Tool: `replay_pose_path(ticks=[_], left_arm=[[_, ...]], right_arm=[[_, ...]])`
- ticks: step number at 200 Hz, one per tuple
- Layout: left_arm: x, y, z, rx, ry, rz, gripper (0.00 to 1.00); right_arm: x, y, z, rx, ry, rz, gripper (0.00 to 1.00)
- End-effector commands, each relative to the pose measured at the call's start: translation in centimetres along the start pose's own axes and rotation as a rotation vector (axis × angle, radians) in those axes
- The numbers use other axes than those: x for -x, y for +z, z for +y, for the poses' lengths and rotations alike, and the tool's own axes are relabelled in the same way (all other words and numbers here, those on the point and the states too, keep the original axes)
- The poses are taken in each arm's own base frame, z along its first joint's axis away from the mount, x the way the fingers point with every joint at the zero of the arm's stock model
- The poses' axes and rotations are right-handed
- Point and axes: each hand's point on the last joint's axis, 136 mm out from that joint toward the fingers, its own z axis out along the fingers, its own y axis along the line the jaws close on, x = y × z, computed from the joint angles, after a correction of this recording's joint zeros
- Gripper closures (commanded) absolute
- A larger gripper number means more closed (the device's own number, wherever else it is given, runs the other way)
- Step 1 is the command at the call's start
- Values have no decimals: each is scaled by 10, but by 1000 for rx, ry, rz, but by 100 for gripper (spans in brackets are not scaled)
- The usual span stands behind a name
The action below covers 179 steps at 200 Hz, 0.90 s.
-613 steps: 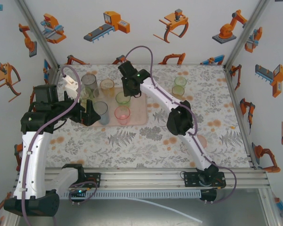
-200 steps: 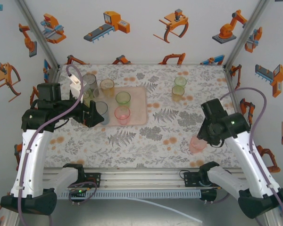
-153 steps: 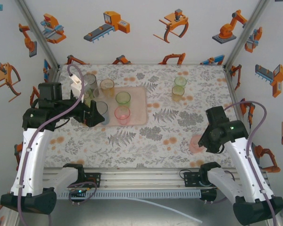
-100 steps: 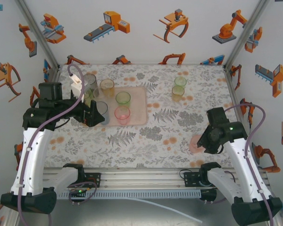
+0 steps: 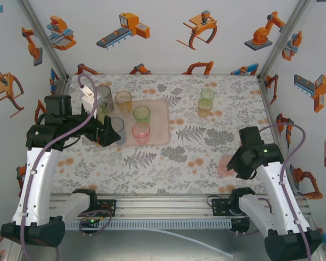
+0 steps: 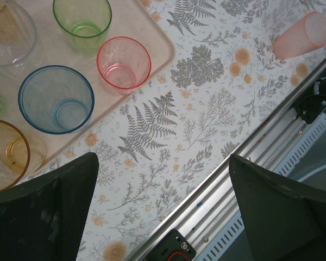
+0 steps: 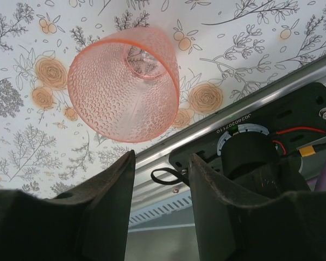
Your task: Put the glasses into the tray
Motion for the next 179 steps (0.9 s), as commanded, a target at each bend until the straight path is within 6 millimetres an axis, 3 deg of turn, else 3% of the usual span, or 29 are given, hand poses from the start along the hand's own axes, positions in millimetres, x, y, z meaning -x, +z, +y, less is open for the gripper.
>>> replay_pose_path(ticks=[1,86,179], left_arm=[[3,-1,-4,-10,9,-11,3],[2,0,-4,-15,12,-7,3],[2,-1,-5,-11,27,-6,3]], right_arm=[[8,1,0,-5,0,-31,57],[13,9,-6,-28,21,-67,60],[5,31,-1,-43,31,14,61]])
